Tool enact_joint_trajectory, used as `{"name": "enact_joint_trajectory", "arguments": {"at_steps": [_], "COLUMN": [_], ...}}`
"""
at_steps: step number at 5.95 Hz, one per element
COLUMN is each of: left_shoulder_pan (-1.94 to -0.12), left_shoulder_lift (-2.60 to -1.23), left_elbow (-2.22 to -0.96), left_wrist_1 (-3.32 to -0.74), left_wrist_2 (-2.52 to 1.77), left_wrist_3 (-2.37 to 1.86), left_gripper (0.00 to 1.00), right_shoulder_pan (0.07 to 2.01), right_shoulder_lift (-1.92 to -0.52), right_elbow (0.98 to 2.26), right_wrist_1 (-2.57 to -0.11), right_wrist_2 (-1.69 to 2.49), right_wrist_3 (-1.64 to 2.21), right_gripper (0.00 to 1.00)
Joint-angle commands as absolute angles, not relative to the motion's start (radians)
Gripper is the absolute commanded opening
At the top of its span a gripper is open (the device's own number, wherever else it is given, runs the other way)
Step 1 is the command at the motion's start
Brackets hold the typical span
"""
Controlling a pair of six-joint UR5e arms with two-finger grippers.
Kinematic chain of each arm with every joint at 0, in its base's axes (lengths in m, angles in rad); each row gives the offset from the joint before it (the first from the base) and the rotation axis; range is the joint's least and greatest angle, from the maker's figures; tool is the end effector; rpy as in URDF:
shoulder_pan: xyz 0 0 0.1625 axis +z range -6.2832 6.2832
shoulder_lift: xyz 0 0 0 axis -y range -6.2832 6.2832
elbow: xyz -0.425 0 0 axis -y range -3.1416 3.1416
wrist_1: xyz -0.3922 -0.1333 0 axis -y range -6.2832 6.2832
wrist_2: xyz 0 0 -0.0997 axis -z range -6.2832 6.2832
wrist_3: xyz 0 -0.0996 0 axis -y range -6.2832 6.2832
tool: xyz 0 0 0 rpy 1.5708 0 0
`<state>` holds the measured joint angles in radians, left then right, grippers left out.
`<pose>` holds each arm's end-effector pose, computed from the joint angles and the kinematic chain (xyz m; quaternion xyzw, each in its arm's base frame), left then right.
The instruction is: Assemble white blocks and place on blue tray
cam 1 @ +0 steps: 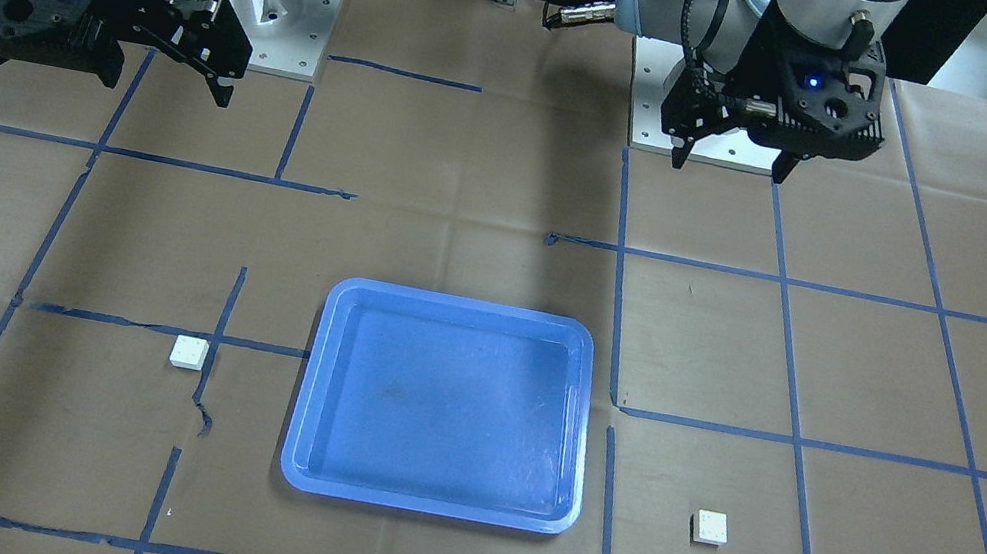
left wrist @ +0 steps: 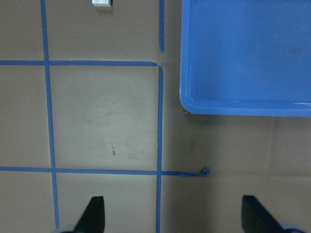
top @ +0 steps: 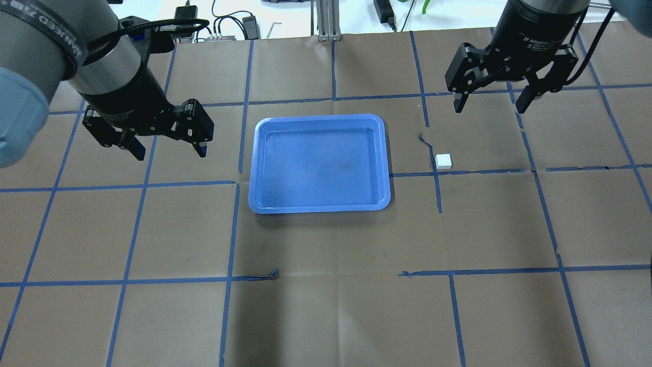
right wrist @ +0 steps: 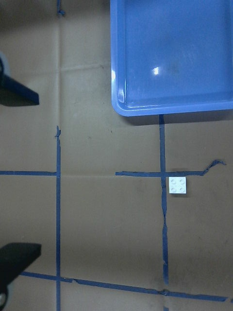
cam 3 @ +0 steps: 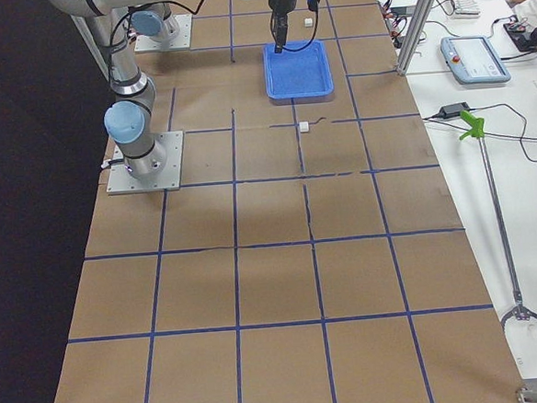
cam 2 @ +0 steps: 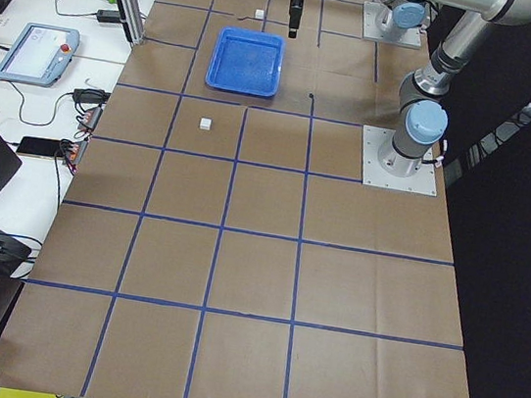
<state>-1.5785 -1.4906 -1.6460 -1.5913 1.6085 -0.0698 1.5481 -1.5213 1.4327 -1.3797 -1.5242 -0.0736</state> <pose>-0.1331 -0.4553 0.4870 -0.0309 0.9993 0.0070 0.0191 0.1265 -0.5037 0.5125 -0.0242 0.9981 0.0500 0.0257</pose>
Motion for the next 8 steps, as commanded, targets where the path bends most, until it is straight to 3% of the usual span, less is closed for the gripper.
{"name": "enact_joint_trajectory", "arguments": {"at_steps": [1,5,8], "left_shoulder_pan": [-1.441,-1.388,-1.388], "left_shoulder_lift": [-1.546,-1.943,-2.141], "left_elbow": [-1.722,-1.697,-1.695], "left_wrist_1": [-1.4,-1.026,-0.754], "left_wrist_2": [1.608,1.605,1.601], "left_wrist_3": [-0.002,0.132,0.205], "left_gripper": [0.99,0.99,0.99], "right_shoulder_pan": [1.54,1.52,1.334], "right_shoulder_lift": [-1.519,-1.476,-1.424], "right_elbow": [1.434,1.437,1.453], "right_wrist_1": [-1.391,-1.524,-1.508], "right_wrist_2": [-1.525,-1.539,-1.437], "right_wrist_3": [-0.477,-1.349,-1.769], "right_gripper": [1.0,1.0,1.0]}}
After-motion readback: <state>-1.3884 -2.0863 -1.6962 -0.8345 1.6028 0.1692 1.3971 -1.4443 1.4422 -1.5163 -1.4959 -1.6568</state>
